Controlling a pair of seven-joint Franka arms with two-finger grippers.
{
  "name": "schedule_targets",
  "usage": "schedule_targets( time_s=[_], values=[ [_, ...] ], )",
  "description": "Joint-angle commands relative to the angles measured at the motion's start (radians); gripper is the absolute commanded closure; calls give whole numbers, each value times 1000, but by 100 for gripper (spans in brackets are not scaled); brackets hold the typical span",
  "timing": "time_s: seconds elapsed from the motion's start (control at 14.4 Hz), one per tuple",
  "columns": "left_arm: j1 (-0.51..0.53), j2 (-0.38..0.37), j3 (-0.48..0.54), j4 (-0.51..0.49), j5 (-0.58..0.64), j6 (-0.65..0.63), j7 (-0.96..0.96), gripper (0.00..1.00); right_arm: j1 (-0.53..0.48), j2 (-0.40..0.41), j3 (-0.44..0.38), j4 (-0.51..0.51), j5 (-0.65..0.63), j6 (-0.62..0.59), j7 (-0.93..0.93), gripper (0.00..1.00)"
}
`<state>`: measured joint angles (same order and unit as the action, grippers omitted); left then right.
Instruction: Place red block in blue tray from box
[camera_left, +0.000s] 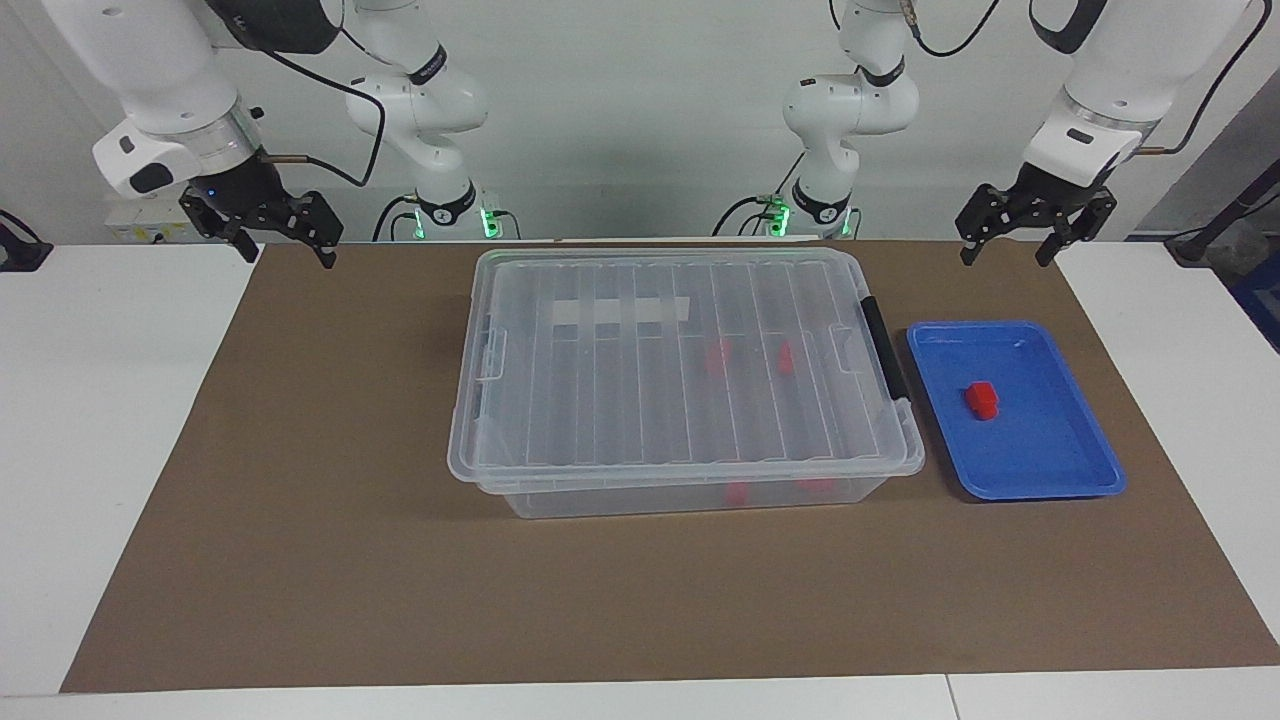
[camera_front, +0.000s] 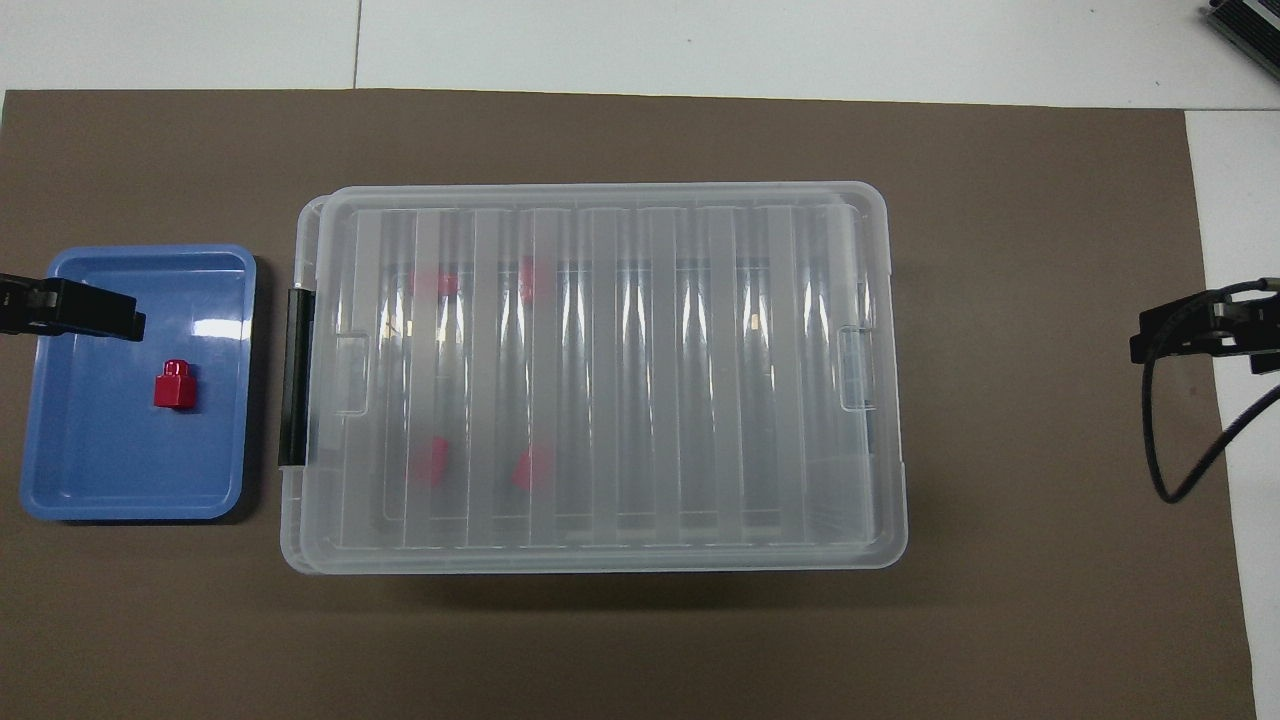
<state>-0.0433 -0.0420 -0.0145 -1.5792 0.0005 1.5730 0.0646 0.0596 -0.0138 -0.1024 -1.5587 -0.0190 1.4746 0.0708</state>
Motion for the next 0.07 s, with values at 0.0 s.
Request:
schedule_targets(
  time_s=[0.0],
  values=[
    [6, -7, -2, -12, -2, 15, 15, 0, -6, -9, 1, -14, -2, 20, -23, 0]
  ],
)
